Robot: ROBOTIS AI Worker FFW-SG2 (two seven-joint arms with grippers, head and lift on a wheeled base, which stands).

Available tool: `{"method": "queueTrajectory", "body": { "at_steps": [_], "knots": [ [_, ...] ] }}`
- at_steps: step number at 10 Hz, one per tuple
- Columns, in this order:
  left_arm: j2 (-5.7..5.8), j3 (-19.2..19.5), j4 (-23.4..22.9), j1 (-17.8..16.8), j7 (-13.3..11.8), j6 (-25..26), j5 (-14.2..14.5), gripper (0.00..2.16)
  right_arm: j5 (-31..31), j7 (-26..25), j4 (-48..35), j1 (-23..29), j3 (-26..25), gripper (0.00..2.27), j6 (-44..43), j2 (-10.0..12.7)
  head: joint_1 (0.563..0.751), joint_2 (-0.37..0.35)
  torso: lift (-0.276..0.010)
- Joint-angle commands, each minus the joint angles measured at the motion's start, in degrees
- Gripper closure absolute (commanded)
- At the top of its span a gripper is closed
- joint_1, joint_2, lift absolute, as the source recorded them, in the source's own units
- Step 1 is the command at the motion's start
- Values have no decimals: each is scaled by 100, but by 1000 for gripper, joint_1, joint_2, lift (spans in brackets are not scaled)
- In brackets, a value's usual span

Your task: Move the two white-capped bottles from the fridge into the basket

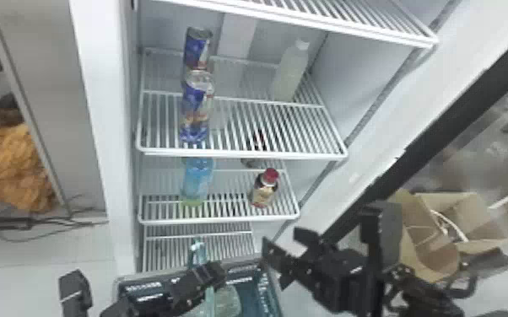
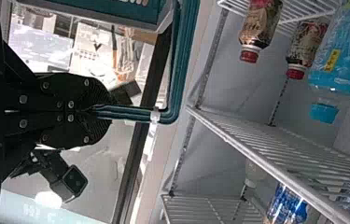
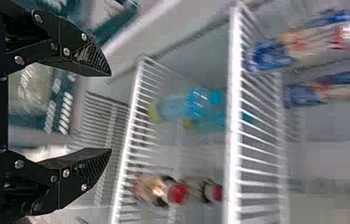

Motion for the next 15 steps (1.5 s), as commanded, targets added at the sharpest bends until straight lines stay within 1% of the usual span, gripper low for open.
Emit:
{"method": "queueTrajectory", "body": {
  "at_steps": [1,3,4,6,9,11,13,15],
  "knots": [
    [0,0,0,0,0,0,0,1162,153,-75,-123,14,-99,529,-530,36,695,-350,0],
    [0,-12,0,0,0,14,0,1162,153,-303,-11,-57,-179,529,-1528,97,695,-350,0],
    [0,-12,0,0,0,14,0,1162,142,-374,186,-183,-213,527,-1964,150,695,-350,0],
    [9,-23,0,0,0,14,0,1162,84,-374,735,-493,-191,518,-2935,150,695,-350,0],
    [0,-23,0,28,0,14,11,1162,39,-629,1339,-914,38,504,-3849,203,695,-350,0],
    [-9,-12,0,42,0,-14,11,1162,27,-708,1761,-1153,107,463,-4130,238,695,-350,0],
    [-9,-12,0,56,0,0,11,1162,27,-796,2338,-1533,187,366,-4622,352,695,-350,0],
    [0,-46,0,42,0,0,23,1162,50,-831,2830,-1871,312,340,-4861,370,695,-350,0]
  ]
}}
